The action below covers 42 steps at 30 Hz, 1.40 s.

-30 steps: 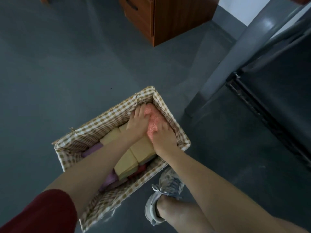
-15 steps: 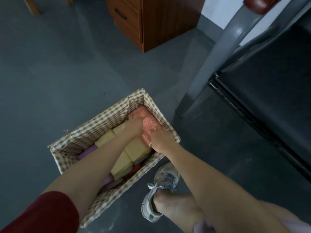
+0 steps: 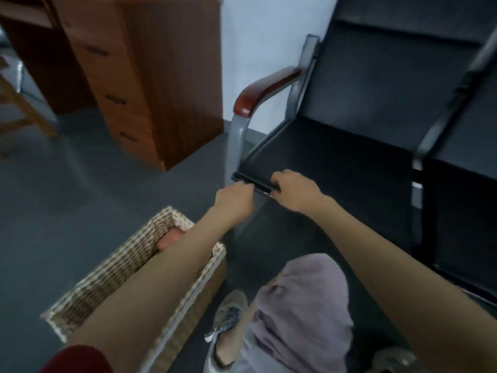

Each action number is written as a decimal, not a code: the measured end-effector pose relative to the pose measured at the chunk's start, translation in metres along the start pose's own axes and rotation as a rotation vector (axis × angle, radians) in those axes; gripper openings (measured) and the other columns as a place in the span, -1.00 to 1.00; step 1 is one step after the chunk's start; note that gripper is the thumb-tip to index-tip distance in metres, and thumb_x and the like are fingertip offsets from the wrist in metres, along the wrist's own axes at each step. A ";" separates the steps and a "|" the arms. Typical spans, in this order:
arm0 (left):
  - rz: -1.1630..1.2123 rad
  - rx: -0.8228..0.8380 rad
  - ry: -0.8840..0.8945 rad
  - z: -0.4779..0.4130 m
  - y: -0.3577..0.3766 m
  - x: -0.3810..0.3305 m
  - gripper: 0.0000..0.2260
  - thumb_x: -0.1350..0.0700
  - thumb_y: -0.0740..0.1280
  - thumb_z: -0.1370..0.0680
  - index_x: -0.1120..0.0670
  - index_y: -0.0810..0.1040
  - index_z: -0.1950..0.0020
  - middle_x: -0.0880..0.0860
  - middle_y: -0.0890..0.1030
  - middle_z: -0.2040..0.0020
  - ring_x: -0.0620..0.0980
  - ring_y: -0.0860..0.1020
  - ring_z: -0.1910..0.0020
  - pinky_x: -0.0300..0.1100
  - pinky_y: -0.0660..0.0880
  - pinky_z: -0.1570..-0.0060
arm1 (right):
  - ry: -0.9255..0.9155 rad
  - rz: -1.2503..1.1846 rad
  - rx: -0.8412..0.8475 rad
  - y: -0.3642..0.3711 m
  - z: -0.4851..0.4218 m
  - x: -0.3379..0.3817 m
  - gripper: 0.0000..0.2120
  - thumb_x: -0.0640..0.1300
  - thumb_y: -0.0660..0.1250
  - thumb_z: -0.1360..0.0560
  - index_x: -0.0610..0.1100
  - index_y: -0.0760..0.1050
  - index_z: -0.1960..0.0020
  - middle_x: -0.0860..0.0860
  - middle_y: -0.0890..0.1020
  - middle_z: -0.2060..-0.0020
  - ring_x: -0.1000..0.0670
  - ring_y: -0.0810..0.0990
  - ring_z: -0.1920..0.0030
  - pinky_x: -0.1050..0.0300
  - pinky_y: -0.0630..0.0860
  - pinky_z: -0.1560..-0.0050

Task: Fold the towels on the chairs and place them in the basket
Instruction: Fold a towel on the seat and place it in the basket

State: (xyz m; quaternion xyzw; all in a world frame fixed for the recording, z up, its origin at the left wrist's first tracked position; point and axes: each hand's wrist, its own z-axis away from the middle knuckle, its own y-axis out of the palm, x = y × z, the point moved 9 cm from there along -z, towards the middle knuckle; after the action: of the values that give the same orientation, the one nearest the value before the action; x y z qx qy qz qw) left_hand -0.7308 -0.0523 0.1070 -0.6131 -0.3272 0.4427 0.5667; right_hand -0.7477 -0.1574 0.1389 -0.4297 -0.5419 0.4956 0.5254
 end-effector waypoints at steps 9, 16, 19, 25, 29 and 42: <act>-0.057 -0.118 0.466 -0.015 -0.062 -0.256 -0.73 0.08 0.19 -0.61 0.12 0.47 -0.28 0.10 0.47 -0.18 0.11 0.48 -0.10 -0.09 0.39 0.10 | 0.464 0.015 -0.199 -0.104 0.169 -0.226 -0.60 0.00 0.24 -0.58 -0.08 0.34 -0.37 -0.09 0.39 -0.30 -0.15 0.40 -0.26 -0.07 0.43 -0.20; -0.106 0.014 0.661 -0.025 -0.020 -0.416 -0.77 0.18 0.21 -0.57 0.11 0.50 -0.20 0.09 0.47 -0.15 0.09 0.49 -0.03 -0.10 0.40 0.13 | 0.768 -0.009 -0.208 -0.095 0.272 -0.364 -0.60 0.01 0.26 -0.55 -0.08 0.38 -0.35 -0.11 0.39 -0.29 -0.17 0.39 -0.27 -0.04 0.39 -0.25; -0.071 0.069 0.738 -0.026 0.009 -0.478 -0.72 0.16 0.22 -0.57 0.12 0.47 -0.27 0.10 0.45 -0.21 0.12 0.48 -0.12 -0.05 0.46 0.01 | 0.862 -0.020 -0.194 -0.080 0.305 -0.418 -0.63 -0.06 0.23 -0.55 -0.09 0.39 -0.34 -0.13 0.42 -0.27 -0.17 0.39 -0.28 -0.05 0.39 -0.25; 0.001 0.248 0.906 -0.028 0.093 -0.574 -0.57 0.12 0.21 -0.59 0.09 0.27 -0.47 0.09 0.24 -0.45 0.11 0.28 -0.37 0.03 0.37 -0.20 | 1.047 0.006 -0.064 -0.029 0.350 -0.518 -0.53 -0.15 0.15 -0.57 -0.09 0.21 -0.47 -0.16 0.33 -0.38 -0.19 0.36 -0.35 -0.09 0.37 -0.24; 0.000 0.285 0.973 -0.040 0.135 -0.618 -0.54 0.09 0.18 -0.61 0.12 0.20 -0.50 0.10 0.10 -0.53 0.15 0.21 -0.45 0.03 0.31 -0.33 | 1.163 -0.006 -0.042 0.002 0.369 -0.567 -0.45 -0.17 0.17 -0.56 -0.10 0.07 -0.50 -0.16 0.30 -0.40 -0.20 0.30 -0.40 -0.10 0.24 -0.36; -0.027 0.045 0.907 -0.088 0.159 -0.608 -0.59 -0.03 0.02 -0.67 0.06 0.22 -0.49 0.11 0.54 -0.22 0.11 0.50 -0.16 -0.06 0.34 -0.18 | 0.940 -0.135 -0.712 -0.032 0.336 -0.578 -0.79 -0.24 0.14 -0.59 -0.17 0.53 -0.11 -0.09 0.62 0.01 -0.08 0.58 0.00 0.14 0.42 -0.07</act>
State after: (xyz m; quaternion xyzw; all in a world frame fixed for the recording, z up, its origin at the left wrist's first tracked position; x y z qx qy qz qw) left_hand -0.9057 -0.6600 0.0525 -0.7283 -0.0439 0.1288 0.6716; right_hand -1.0348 -0.7609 0.1019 -0.7177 -0.4101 0.0052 0.5628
